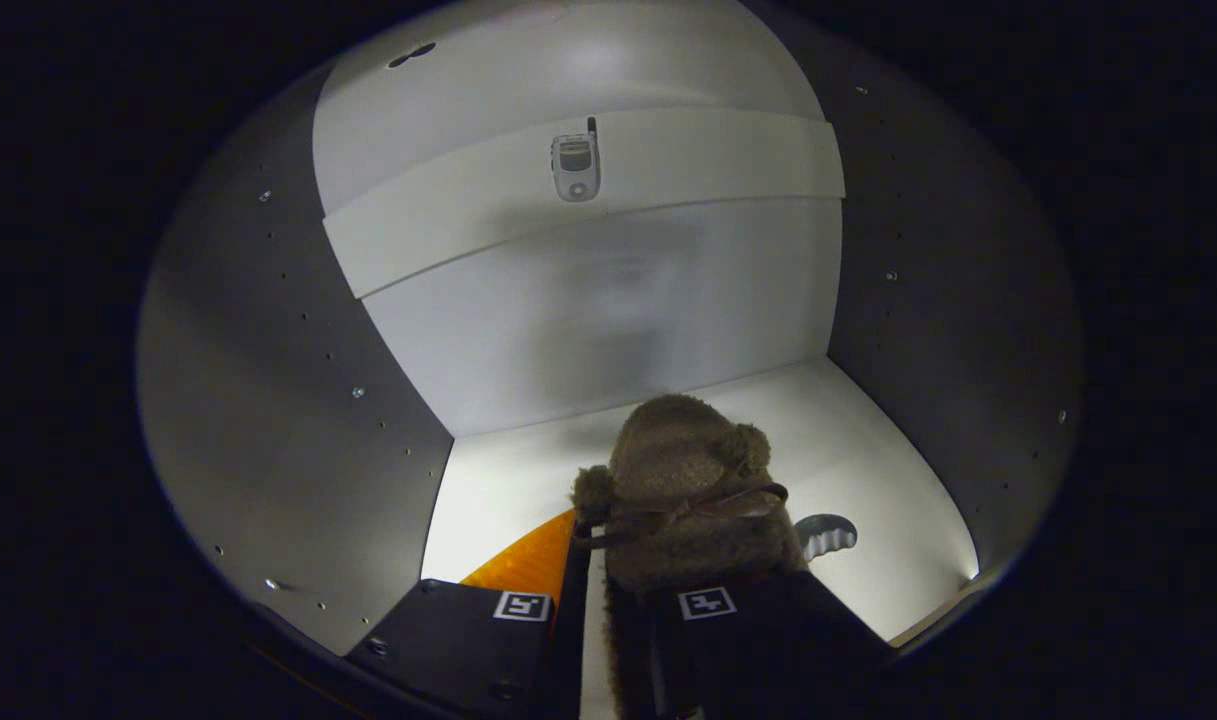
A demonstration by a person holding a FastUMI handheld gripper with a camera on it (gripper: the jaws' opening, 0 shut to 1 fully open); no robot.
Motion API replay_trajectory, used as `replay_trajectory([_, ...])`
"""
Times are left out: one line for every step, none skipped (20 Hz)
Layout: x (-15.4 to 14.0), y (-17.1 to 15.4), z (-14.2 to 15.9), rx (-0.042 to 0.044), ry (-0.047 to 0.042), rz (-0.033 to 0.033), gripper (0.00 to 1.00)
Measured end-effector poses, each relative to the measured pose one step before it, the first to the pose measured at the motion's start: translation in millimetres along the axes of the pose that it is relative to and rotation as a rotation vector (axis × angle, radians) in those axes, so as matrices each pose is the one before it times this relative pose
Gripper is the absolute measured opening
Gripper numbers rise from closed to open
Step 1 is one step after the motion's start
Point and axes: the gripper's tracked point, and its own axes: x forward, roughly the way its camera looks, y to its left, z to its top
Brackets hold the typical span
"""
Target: Open the shoe cabinet door, grab the shoes and put them into the shoe cabinet, then close the shoe cabinet door.
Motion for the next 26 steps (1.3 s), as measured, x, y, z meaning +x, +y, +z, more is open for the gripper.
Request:
replay_trajectory([-4.08,2.75,-0.58,0.00265,0.00195,0.01631,0.33])
replay_trajectory([-5.07,2.65,-1.62,0.00091,0.00432,0.01252,0.40])
replay_trajectory([-5.96,1.10,-0.91,-0.00515,0.00490,0.00624,0.47])
replay_trajectory([-8.05,1.68,0.61,-0.00821,-0.00434,0.00657,0.54])
replay_trajectory([-6.57,2.07,1.64,-0.00678,-0.01085,0.00547,0.62])
replay_trajectory([-6.58,3.62,-0.51,-0.00374,-0.00450,0.01374,0.69])
replay_trajectory([-7.47,1.74,-1.81,-0.00599,0.00024,0.00342,0.79])
replay_trajectory([-7.30,1.79,-3.09,-0.00367,0.00365,0.00824,0.85])
replay_trajectory([-7.32,1.45,-2.44,-0.00635,-0.00171,0.00459,0.90])
replay_trajectory([-8.51,-0.67,-1.02,-0.01036,-0.01370,0.00202,0.96])
replay_trajectory([-8.97,-0.37,0.88,-0.00895,-0.02093,0.00321,0.98])
replay_trajectory([-11.63,1.66,1.79,0.00503,-0.02311,0.01368,0.98])
replay_trajectory([-10.89,1.89,1.00,0.01062,-0.02299,0.01309,0.98])
replay_trajectory([-12.77,0.15,2.83,0.01097,-0.02511,0.00894,0.99])
replay_trajectory([-14.18,-0.63,2.87,0.00611,-0.02672,0.00789,0.98])
replay_trajectory([-14.25,0.39,3.97,0.00034,-0.03039,0.00807,0.98])
replay_trajectory([-14.63,0.51,4.04,-0.00809,-0.03121,0.00779,0.98])
replay_trajectory([-15.60,-2.36,5.71,-0.00973,-0.03254,-0.00436,0.98])
replay_trajectory([-15.89,-0.68,6.59,-0.01005,-0.03610,0.00214,0.98])
replay_trajectory([-15.26,0.90,7.75,-0.01104,-0.04339,-0.00070,0.98])
replay_trajectory([-16.67,0.17,9.37,-0.01441,-0.04096,-0.00148,0.98])
replay_trajectory([-14.69,-0.26,7.94,-0.01685,-0.04177,-0.00666,0.98])
replay_trajectory([-20.65,0.74,11.92,-0.01499,-0.04080,-0.00010,0.98])
replay_trajectory([-18.29,1.73,9.96,-0.01447,-0.03628,-0.00337,0.98])
replay_trajectory([-18.41,3.05,10.39,-0.01324,-0.03647,0.00984,0.98])
replay_trajectory([-16.92,0.79,9.48,-0.00759,-0.02863,-0.00311,0.98])
